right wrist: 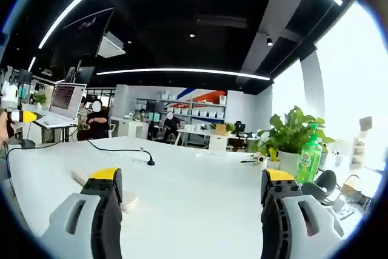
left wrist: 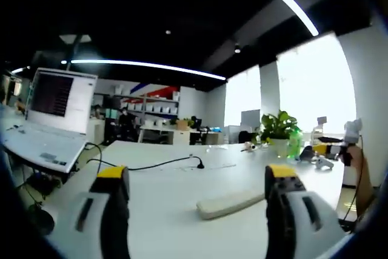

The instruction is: Arrange the utensils inside the cutlery case until each visible utensil rests in its matching compartment.

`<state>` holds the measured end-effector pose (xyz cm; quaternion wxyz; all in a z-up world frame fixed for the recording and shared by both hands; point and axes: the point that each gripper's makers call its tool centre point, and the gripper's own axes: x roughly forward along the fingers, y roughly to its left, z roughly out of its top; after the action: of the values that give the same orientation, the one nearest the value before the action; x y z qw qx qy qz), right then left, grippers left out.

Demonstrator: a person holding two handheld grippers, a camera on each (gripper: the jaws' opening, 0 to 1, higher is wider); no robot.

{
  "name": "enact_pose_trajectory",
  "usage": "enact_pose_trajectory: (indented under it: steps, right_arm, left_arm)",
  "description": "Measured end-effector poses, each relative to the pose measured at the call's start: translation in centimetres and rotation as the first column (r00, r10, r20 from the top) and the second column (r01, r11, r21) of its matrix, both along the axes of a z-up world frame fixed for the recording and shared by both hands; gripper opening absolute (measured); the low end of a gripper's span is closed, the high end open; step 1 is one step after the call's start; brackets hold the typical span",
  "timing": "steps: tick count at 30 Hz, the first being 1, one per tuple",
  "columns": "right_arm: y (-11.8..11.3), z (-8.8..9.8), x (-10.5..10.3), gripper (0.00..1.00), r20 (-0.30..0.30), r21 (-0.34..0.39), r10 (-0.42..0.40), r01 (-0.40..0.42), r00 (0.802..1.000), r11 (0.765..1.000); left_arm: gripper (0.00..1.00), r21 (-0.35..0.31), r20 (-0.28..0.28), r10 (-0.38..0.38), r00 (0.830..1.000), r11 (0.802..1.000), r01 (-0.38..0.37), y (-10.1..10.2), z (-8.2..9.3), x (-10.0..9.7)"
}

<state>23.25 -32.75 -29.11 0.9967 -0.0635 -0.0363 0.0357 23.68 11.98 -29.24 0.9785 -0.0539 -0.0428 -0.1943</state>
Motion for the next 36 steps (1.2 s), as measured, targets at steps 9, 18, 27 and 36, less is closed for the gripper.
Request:
enact_pose_trajectory:
  steps: [9, 18, 27, 36]
  right_arm:
    - [-0.4, -0.2, 0.0, 0.99, -0.013, 0.013, 0.004, -0.003, 1.000, 1.000]
    - [-0.4, -0.4, 0.1, 0.99, -0.026, 0.044, -0.002, 0.003, 1.000, 0.999]
    - [0.5, -0.5, 0.3, 0.99, -0.037, 0.037, 0.013, -0.012, 0.999, 0.999]
    - [0.5, -0.4, 0.4, 0.99, -0.031, 0.038, -0.005, 0.006, 1.000, 0.999]
  left_arm:
    - [0.97, 0.002, -0.025, 0.001, 1.000, 1.000, -0.001, 0.1, -0.5, 0.1]
    - [0.96, -0.003, -0.008, 0.021, 1.000, 1.000, -0.021, 0.9, 0.2, 0.0]
    - [0.95, -0.007, -0.005, 0.019, 1.000, 1.000, -0.019, 1.2, 0.4, 0.0]
    - [0.93, -0.002, -0.006, 0.025, 1.000, 1.000, -0.025, 1.7, 0.5, 0.1]
